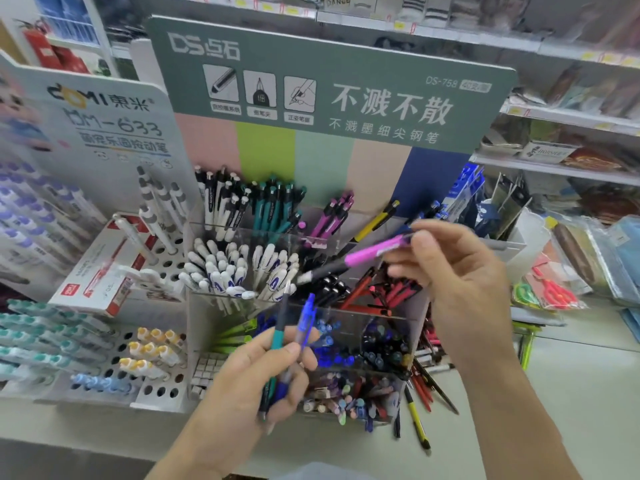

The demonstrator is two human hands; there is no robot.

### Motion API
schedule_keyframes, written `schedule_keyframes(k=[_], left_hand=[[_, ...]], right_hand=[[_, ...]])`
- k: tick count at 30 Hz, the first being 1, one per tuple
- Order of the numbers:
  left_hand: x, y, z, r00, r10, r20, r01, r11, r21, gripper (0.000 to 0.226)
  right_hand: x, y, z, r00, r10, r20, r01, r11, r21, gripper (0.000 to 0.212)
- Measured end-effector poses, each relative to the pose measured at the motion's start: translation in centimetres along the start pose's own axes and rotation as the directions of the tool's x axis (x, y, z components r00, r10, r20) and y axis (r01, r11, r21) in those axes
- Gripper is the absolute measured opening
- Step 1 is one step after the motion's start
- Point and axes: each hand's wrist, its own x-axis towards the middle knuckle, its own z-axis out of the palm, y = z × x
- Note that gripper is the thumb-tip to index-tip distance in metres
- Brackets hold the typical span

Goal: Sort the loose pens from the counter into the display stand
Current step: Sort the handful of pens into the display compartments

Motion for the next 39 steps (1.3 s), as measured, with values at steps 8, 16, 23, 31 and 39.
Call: schedule_keyframes(k=[8, 16, 23, 31, 39], left_hand=[[-1.4, 0.9, -0.6, 0.995, 0.081, -0.06, -0.084, 0.996, -0.037, 0.032], [-1.3, 1.0, -0.7, 0.999, 0.039, -0.013, -0.041, 0.992, -0.118, 0.03], [-1.0, 1.4, -0.5, 0.998, 0.035, 0.058, -0.028, 0.993, -0.116, 0.031], [-0.9, 1.2, -0.4, 0.999, 0.048, 0.013, -0.047, 0.996, -0.072, 0.031], [-2.5, 0.0, -4.5, 0.98, -0.073, 0.186, 0.022, 0.964, 0.263, 0.044]], right_hand=[[3.9, 1.6, 3.5, 0.855, -0.517, -0.032, 0.456, 0.781, -0.426, 0.013], [5.2, 3.9, 5.6, 0.824, -0.537, 0.184, 0.527, 0.605, -0.596, 0.011], [5.3, 5.4, 6.6, 0.888, -0.405, 0.22, 0.421, 0.519, -0.744, 0.051], [6.9, 4.9, 6.9, 0.846, -0.511, 0.152, 0.47, 0.58, -0.666, 0.011], [-4.9, 3.8, 4.4, 0.908, 0.118, 0.403, 0.034, 0.936, -0.351, 0.025]])
